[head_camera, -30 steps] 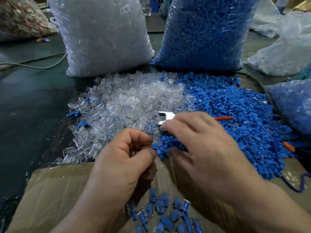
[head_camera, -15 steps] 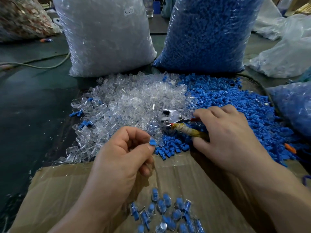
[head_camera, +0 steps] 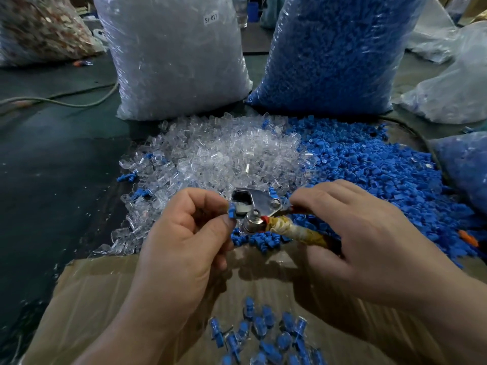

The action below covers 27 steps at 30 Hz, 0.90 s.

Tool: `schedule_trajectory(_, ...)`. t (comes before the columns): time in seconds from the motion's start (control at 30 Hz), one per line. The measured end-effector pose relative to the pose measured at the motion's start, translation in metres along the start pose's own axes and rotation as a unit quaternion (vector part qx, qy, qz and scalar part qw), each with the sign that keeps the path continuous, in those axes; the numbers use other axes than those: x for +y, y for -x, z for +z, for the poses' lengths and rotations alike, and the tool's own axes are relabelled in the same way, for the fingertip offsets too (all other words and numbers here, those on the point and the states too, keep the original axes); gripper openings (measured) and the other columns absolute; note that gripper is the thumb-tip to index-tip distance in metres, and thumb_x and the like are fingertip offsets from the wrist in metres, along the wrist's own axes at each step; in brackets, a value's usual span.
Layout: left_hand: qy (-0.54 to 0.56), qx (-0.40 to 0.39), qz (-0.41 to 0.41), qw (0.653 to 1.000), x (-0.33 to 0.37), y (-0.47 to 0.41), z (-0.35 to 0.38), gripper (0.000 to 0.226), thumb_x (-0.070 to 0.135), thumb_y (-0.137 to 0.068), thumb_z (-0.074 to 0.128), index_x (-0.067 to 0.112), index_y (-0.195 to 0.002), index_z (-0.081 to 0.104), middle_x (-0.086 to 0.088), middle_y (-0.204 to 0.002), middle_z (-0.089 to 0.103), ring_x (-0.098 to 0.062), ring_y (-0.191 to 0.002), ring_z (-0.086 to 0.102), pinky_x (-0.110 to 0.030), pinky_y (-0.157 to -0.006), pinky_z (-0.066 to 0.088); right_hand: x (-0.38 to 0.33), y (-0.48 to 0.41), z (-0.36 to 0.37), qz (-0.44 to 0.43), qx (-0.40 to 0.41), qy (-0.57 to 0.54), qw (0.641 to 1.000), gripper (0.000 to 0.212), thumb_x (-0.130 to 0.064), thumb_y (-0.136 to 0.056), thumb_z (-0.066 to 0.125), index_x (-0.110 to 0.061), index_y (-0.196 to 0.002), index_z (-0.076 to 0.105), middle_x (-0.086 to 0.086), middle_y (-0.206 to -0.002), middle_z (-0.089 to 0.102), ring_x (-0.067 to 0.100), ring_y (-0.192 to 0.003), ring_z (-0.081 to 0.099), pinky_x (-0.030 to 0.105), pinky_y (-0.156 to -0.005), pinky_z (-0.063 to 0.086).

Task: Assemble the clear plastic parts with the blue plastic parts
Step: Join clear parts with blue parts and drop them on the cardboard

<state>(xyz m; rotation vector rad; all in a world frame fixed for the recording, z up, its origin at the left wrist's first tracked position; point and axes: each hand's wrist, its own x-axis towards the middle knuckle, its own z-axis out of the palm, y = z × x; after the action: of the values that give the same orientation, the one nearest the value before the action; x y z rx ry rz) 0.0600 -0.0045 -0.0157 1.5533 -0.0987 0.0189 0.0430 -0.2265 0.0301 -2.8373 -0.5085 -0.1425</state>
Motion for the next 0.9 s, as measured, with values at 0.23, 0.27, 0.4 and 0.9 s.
schedule_trajectory(0.23,-0.022,-0.030,0.030,0.999,0.008,0.002,0.000,0.013,0.026,-0.075,0.064,0.033,-0.086,0.068,-0.003,-0.064,0.064,-0.013,-0.049,0.057,-0.020,-0.045,0.048,0.000,0.000,0.001,-0.016,-0.006,-0.001,1.000,0.059,-0.050,-0.076,0.044,-0.028,-0.131,0.051,-0.012,-0.112,0.059,0.014,-0.104,0.054,0.028,-0.085,0.048)
schedule_trajectory(0.27,-0.022,-0.030,0.031,0.999,0.009,0.002,0.001,0.014,0.027,-0.074,0.064,0.032,-0.086,0.068,-0.003,-0.064,0.064,-0.013,-0.048,0.056,-0.020,-0.044,0.048,0.000,0.000,0.001,-0.018,-0.007,0.003,1.000,0.060,-0.051,-0.077,0.044,-0.028,-0.131,0.052,-0.012,-0.112,0.059,0.013,-0.103,0.054,0.027,-0.085,0.047)
schedule_trajectory(0.4,-0.028,-0.036,0.028,0.999,0.011,0.004,0.003,0.017,0.029,-0.070,0.064,0.031,-0.086,0.068,-0.002,-0.064,0.065,-0.013,-0.048,0.056,-0.022,-0.043,0.048,0.000,-0.001,0.002,-0.018,-0.004,0.022,1.000,0.057,-0.060,-0.079,0.041,-0.030,-0.124,0.059,-0.012,-0.100,0.061,0.014,-0.092,0.057,0.028,-0.079,0.048)
schedule_trajectory(0.9,-0.035,-0.010,0.040,0.999,0.013,0.007,0.004,0.016,0.021,-0.079,0.065,0.036,-0.084,0.067,-0.001,-0.065,0.065,-0.012,-0.048,0.058,-0.020,-0.043,0.047,-0.002,0.001,0.002,-0.007,0.017,-0.004,1.000,0.053,-0.063,-0.079,0.045,-0.034,-0.119,0.062,-0.018,-0.092,0.063,0.008,-0.085,0.058,0.030,-0.075,0.052)
